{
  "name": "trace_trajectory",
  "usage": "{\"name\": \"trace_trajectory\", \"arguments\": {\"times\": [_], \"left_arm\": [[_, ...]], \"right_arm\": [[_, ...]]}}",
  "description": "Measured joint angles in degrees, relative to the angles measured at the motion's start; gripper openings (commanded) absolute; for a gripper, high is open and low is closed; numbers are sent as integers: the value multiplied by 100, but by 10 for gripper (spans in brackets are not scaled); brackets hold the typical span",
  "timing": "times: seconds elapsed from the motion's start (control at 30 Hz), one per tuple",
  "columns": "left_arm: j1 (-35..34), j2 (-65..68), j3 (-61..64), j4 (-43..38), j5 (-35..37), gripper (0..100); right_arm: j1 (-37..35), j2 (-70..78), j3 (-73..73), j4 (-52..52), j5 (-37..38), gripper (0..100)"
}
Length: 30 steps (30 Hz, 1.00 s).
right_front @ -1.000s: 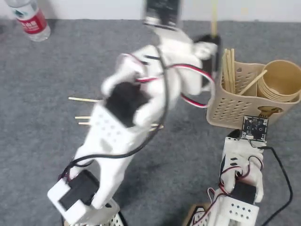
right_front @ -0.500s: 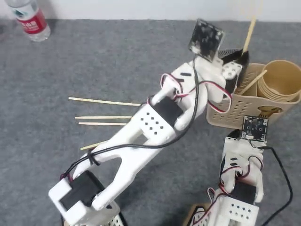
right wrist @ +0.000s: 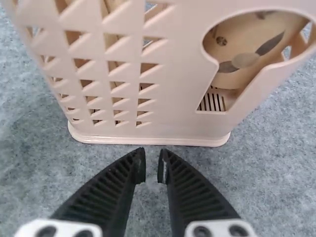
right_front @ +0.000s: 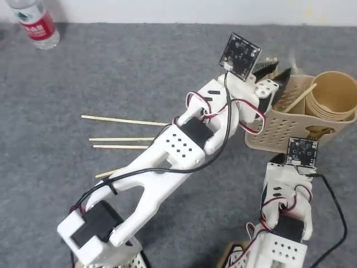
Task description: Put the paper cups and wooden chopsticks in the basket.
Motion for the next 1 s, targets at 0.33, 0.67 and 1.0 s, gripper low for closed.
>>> {"name": "trace_trajectory", "arguments": {"times": [0.33, 0.67, 1.0], "left_arm": [[105, -35, 264, 343, -132, 55], [-958, -1996, 360, 2356, -589, 58], [-3209, -3763, 396, 5204, -1116, 58]], "right_arm": [[0, 0, 0, 0, 0, 58], [0, 0, 0, 0, 0, 62], [440, -9, -2154, 1363, 387, 62]]}}
